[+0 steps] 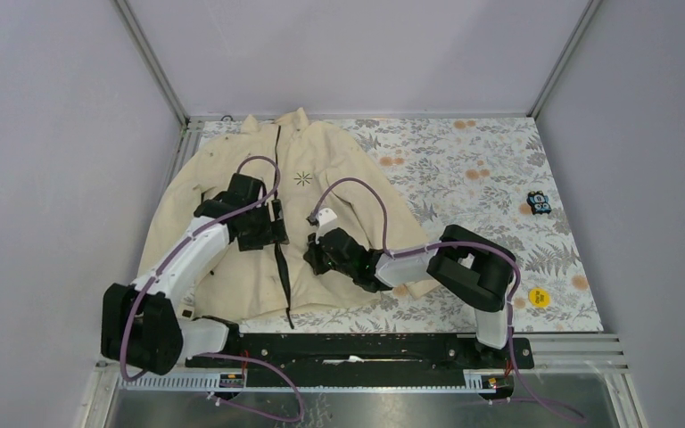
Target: Zip up the jacket
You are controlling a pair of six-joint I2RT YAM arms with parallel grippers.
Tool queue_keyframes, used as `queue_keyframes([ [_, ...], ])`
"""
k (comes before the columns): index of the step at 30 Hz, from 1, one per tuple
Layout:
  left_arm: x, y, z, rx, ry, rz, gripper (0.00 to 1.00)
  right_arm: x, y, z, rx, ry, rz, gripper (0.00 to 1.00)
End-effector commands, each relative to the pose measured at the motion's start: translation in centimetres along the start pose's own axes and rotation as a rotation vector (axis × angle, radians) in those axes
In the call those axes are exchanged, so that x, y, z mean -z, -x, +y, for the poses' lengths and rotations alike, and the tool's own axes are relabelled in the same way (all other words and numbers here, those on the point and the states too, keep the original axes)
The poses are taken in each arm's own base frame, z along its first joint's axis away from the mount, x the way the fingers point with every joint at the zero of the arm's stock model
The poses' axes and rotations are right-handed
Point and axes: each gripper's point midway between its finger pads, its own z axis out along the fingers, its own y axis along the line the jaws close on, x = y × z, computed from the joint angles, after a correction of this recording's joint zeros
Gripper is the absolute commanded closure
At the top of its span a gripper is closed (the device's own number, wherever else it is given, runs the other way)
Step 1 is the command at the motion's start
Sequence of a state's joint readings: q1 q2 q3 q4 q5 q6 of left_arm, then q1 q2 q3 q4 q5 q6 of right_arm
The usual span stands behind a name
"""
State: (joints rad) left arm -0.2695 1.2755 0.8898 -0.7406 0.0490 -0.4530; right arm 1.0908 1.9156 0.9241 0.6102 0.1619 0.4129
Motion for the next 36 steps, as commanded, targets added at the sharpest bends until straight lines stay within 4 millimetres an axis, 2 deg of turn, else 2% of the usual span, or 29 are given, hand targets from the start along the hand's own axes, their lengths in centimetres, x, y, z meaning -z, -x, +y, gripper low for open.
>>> queue_keyframes([
  [1,2.0,-0.6,-3.0,0.06,-0.174,-0.008,0.26,0.3,2.4,1.7,-0.029,0.077,-0.065,1.0],
  [6,1.8,-1.6,-4.3,0.181,-0.273,-0.025,0.29,0.4,2.3,1.7,-0.03,0.085,-0.065,1.0],
  [12,0.5,-2.8,-2.9,0.319,-0.213,-0.034,0.42,0.6,2.4,1.3,-0.036,0.075,-0.07,1.0],
  [17,-0.7,-3.7,-4.0,0.374,-0.304,-0.016,0.47,0.6,2.4,1.4,-0.04,0.075,-0.072,1.0],
  [21,-1.6,-3.5,-4.3,0.364,-0.317,-0.007,0.52,0.8,2.4,1.4,-0.048,0.081,-0.072,1.0],
  [25,-2.0,-2.8,-4.8,0.343,-0.339,-0.022,0.65,1.1,2.5,1.3,-0.046,0.079,-0.061,0.99],
  [29,-2.1,-2.0,-5.1,0.316,-0.345,-0.036,0.83,1.8,2.1,1.5,-0.044,0.088,-0.026,0.82],
  [34,-1.8,-1.8,-6.7,0.293,-0.424,0.004,0.89,3.0,1.7,2.5,-0.034,0.163,-0.01,0.46],
  [36,-1.6,-1.8,-7.5,0.299,-0.471,0.021,0.89,3.4,1.8,3.5,-0.034,0.221,-0.009,0.34],
])
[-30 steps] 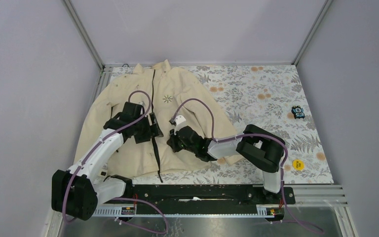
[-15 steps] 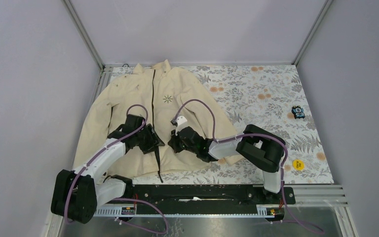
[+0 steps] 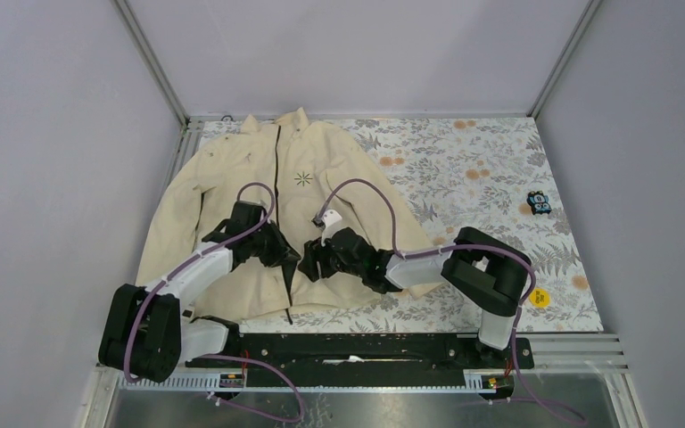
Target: Zip up the jacket
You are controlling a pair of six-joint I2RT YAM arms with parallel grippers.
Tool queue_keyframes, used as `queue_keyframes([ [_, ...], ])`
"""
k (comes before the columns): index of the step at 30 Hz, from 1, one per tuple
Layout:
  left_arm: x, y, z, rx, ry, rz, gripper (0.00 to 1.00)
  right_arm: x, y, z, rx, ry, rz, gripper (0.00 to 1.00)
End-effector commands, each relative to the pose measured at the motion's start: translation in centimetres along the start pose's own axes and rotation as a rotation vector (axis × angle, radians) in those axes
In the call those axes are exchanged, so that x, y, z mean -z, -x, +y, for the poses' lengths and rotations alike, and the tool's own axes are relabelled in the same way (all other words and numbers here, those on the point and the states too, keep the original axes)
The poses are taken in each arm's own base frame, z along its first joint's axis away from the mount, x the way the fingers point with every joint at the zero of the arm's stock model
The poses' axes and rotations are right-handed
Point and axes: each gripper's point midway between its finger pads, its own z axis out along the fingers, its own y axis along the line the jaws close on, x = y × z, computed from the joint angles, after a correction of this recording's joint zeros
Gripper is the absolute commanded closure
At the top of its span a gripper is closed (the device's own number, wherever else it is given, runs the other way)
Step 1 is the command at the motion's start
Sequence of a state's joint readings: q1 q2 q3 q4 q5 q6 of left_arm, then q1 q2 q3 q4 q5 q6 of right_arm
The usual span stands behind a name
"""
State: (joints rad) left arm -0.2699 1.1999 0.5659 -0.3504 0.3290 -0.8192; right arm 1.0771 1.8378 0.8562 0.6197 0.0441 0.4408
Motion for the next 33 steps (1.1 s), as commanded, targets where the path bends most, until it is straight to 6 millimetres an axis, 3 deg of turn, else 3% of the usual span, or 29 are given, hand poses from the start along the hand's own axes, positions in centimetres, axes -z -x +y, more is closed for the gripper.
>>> queue_keyframes([
  [1,0.5,1.1,-4.4,-0.04,-0.178,0.006,0.89,1.2,1.8,2.7,0.001,0.136,-0.041,0.29],
  [8,1.5,1.9,-6.0,-0.056,-0.213,-0.015,0.91,1.1,1.5,2.7,-0.026,0.151,-0.057,0.1],
  [14,1.5,2.1,-6.4,-0.059,-0.219,-0.01,0.91,0.8,1.5,1.5,-0.068,0.082,-0.078,0.06],
  [29,2.4,2.0,-8.6,-0.058,-0.313,0.019,0.94,-0.1,2.5,-0.2,-0.133,-0.013,-0.146,0.16],
  [33,2.5,2.3,-8.5,-0.066,-0.298,0.008,0.94,0.0,2.4,0.1,-0.136,0.001,-0.149,0.28],
])
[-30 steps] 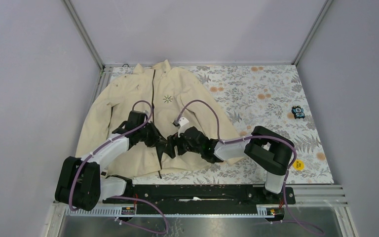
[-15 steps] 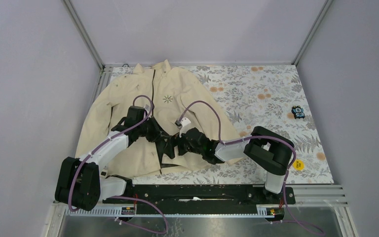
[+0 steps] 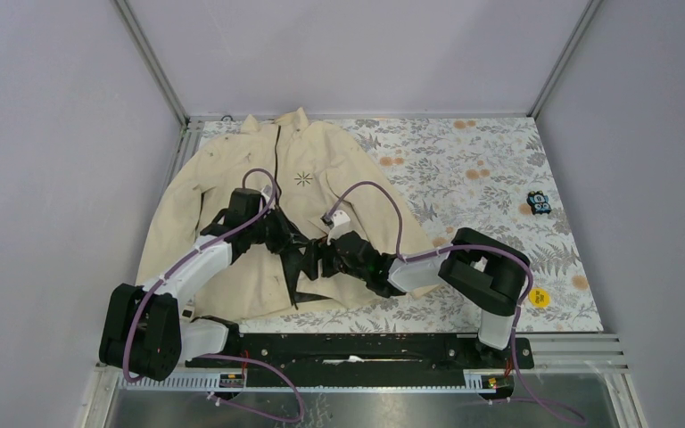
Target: Zip up the jacket
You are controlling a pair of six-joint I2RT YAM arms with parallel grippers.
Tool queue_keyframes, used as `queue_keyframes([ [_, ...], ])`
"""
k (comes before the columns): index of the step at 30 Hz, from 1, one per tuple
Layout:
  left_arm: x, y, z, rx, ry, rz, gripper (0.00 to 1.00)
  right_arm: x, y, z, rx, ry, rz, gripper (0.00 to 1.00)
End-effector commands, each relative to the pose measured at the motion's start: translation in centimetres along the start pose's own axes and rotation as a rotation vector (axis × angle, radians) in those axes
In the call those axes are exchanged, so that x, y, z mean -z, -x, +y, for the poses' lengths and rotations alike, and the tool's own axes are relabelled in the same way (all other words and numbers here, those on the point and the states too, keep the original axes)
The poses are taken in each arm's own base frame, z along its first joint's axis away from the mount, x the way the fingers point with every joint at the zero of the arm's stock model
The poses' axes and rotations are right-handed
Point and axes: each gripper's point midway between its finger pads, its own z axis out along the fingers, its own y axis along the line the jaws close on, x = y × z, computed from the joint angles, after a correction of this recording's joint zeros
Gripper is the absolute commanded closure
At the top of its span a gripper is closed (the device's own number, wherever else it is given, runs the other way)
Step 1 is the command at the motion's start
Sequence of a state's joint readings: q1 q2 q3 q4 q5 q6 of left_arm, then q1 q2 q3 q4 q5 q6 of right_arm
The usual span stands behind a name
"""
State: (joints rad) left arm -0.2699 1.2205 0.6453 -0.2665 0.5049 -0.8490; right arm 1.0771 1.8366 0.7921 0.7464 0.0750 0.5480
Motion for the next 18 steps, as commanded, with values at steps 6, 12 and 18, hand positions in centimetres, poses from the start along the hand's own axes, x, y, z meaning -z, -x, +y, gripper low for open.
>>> queue_keyframes([
  [6,1.0,1.9,-2.2,-0.08,-0.027,-0.059,0.82,0.5,1.2,1.3,-0.018,0.091,-0.042,0.55],
  [12,2.2,1.8,-2.0,-0.101,-0.005,-0.099,0.55,0.9,1.4,2.4,-0.059,0.234,-0.011,0.88],
  [18,3.6,0.7,-0.9,-0.098,0.022,-0.125,0.34,1.9,1.8,3.5,-0.126,0.464,0.045,0.99],
])
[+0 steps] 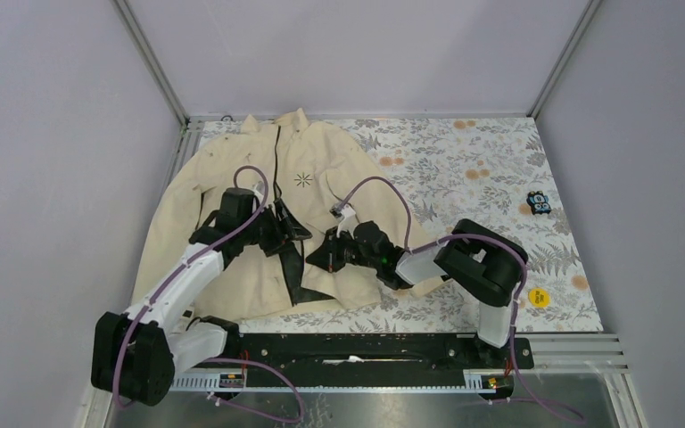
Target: Zip up the jacket
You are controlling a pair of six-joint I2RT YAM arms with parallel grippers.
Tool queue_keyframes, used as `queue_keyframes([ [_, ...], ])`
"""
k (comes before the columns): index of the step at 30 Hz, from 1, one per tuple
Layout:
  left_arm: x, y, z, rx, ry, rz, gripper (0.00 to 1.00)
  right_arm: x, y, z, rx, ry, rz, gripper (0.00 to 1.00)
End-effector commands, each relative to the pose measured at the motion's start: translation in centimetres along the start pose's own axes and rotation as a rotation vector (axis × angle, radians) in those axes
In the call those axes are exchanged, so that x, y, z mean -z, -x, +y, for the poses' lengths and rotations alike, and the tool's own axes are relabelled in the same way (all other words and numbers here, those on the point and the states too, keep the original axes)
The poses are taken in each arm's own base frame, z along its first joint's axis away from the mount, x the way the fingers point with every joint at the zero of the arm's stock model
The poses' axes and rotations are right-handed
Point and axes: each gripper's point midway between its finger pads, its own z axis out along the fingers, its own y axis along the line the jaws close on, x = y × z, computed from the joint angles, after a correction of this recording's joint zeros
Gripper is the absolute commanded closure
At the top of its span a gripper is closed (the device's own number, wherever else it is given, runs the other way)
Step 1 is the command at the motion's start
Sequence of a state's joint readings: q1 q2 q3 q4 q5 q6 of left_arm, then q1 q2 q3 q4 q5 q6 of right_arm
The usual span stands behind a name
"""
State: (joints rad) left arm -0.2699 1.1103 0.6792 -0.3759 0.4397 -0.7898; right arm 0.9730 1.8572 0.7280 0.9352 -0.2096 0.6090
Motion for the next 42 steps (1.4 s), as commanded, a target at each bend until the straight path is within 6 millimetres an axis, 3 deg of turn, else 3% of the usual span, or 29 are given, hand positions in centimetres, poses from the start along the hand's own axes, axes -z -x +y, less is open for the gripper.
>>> queue_keyframes([
  [1,1.4,-0.1,-0.1,-0.015,-0.006,-0.056,0.26,0.5,0.9,3.4,-0.05,0.289,0.039,1.0],
  [3,1.8,-0.6,0.0,-0.012,-0.021,-0.057,0.14,0.7,1.1,4.0,-0.073,0.363,0.057,1.0],
  [5,2.0,-1.0,0.1,-0.013,-0.032,-0.059,0.1,1.0,1.4,4.0,-0.106,0.402,0.068,1.0],
  [14,0.8,-3.1,1.1,0.036,-0.083,-0.001,0.22,1.6,2.5,3.2,-0.198,0.452,0.056,1.0],
  [22,-0.4,-4.6,-0.6,0.013,-0.216,0.067,0.08,1.7,2.6,2.9,-0.211,0.455,0.053,0.99],
  [27,-1.0,-5.5,-1.0,-0.01,-0.23,0.104,0.08,1.6,2.6,2.8,-0.219,0.454,0.049,0.99],
  [34,-0.3,-5.3,-1.5,-0.029,-0.217,0.088,0.26,1.6,2.6,2.3,-0.231,0.438,0.044,0.97],
  [42,0.2,-4.9,-1.7,-0.033,-0.204,0.072,0.42,1.4,2.6,1.1,-0.234,0.361,0.036,0.71],
])
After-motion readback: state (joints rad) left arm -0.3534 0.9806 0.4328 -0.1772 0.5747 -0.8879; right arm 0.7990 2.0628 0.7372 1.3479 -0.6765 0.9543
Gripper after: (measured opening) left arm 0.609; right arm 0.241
